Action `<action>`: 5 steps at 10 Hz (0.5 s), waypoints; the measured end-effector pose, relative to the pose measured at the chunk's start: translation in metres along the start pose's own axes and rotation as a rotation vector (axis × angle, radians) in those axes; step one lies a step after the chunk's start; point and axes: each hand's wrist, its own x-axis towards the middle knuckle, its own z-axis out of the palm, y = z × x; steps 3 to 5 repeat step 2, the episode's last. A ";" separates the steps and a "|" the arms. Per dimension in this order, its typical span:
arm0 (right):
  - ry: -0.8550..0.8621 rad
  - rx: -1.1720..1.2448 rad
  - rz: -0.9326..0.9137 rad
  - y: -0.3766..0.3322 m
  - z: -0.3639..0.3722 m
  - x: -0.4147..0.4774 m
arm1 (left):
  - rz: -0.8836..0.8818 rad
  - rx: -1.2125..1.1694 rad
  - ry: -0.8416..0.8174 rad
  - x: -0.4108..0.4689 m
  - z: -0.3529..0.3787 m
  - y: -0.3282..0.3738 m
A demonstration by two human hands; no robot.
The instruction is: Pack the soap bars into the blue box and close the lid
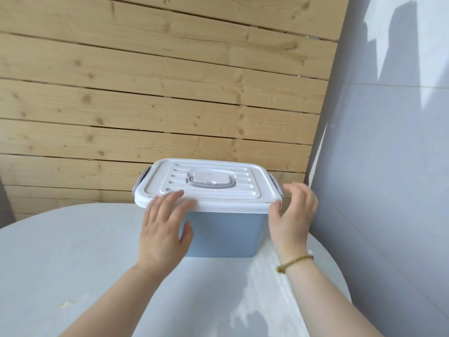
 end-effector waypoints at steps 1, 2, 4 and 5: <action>-0.076 -0.056 -0.175 0.003 -0.007 -0.058 | 0.011 0.006 -0.047 -0.038 0.003 -0.008; -0.408 -0.236 -0.179 0.013 -0.004 -0.101 | -0.127 0.048 -0.232 -0.062 0.006 -0.012; -0.408 -0.236 -0.179 0.013 -0.004 -0.101 | -0.127 0.048 -0.232 -0.062 0.006 -0.012; -0.408 -0.236 -0.179 0.013 -0.004 -0.101 | -0.127 0.048 -0.232 -0.062 0.006 -0.012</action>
